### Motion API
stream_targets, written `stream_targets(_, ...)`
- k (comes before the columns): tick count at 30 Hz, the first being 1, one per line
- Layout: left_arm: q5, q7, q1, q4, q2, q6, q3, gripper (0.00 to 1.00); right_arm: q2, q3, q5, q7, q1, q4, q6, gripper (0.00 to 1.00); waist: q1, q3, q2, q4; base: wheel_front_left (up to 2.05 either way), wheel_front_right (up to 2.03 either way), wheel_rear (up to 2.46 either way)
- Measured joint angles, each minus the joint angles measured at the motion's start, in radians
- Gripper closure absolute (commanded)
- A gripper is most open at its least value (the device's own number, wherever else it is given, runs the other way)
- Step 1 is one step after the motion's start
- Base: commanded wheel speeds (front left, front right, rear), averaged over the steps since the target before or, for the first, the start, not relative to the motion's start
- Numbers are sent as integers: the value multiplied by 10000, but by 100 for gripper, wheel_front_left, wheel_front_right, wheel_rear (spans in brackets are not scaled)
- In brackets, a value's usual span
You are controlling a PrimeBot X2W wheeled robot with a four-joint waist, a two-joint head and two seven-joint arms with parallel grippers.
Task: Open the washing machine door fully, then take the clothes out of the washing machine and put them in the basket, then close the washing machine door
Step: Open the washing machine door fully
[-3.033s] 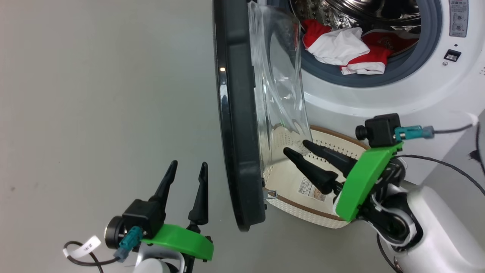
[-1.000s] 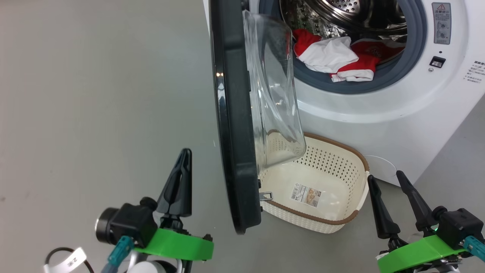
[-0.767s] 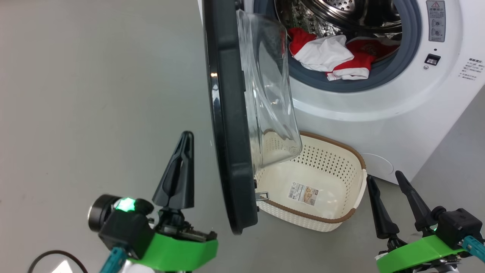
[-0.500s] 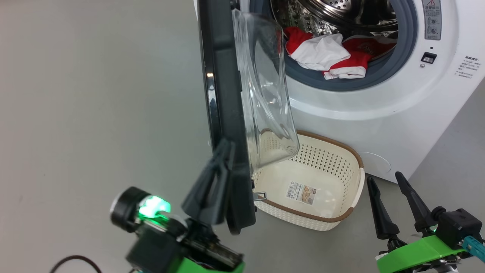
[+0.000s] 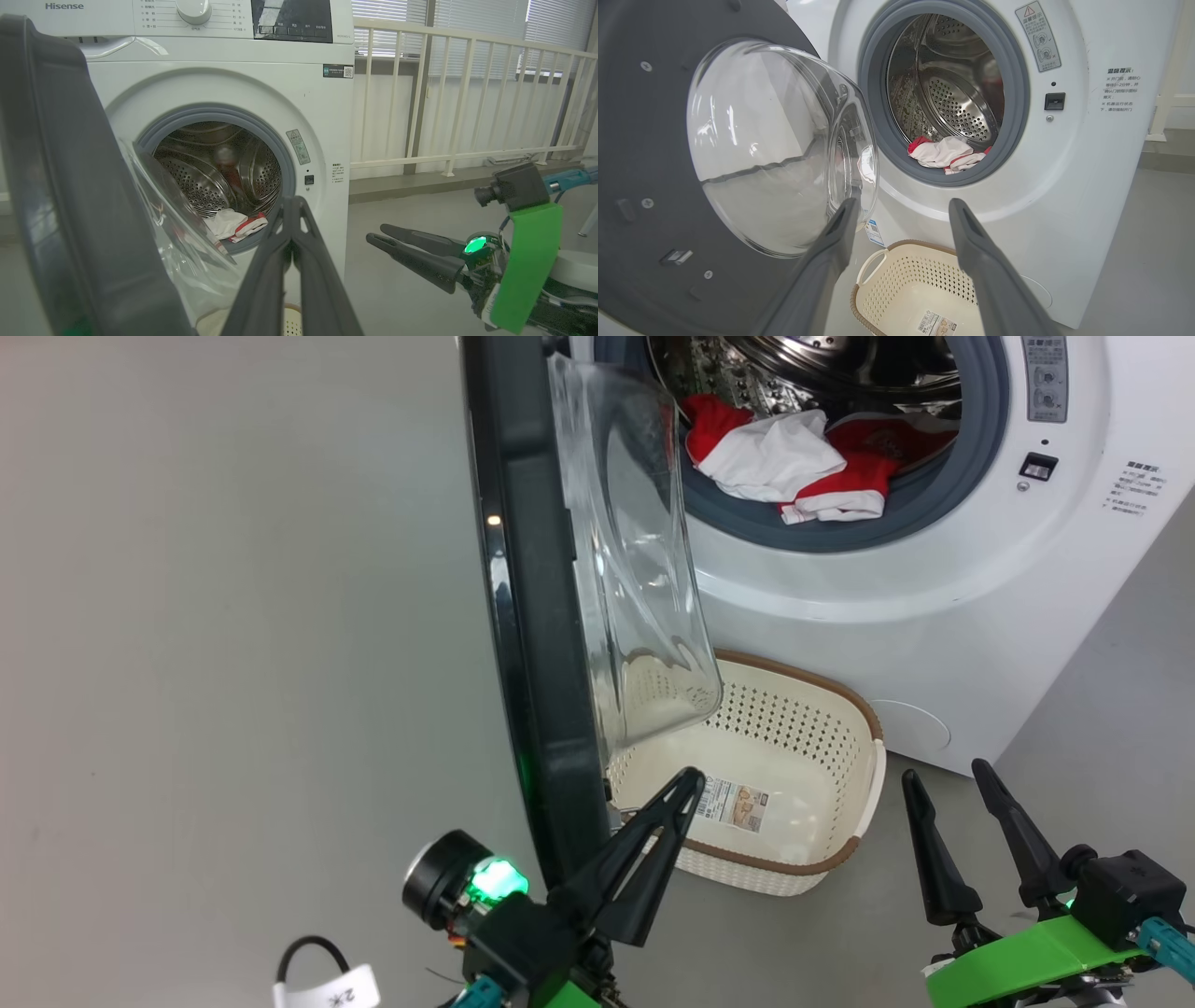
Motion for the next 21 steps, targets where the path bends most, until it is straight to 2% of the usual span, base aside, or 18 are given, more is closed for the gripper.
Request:
stream_targets(4, -88, 157, -108, 583, 4, 115, -92, 100, 0, 0, 4, -44, -12, 17, 0, 0, 0, 25, 0, -89, 0, 0, 0)
stream_targets(7, -90, 245, -314, 940, 2, 362, -54, 100, 0, 2, 31, -44, -13, 19, 0, 0, 0, 37, 0, -135, 0, 0, 0)
stream_targets(21, -247, 355, -397, 1678, -2, 1020, 343, 100, 0, -21, 38, -48, -13, 4, 0, 0, 0, 73, 0, -25, 0, 0, 0)
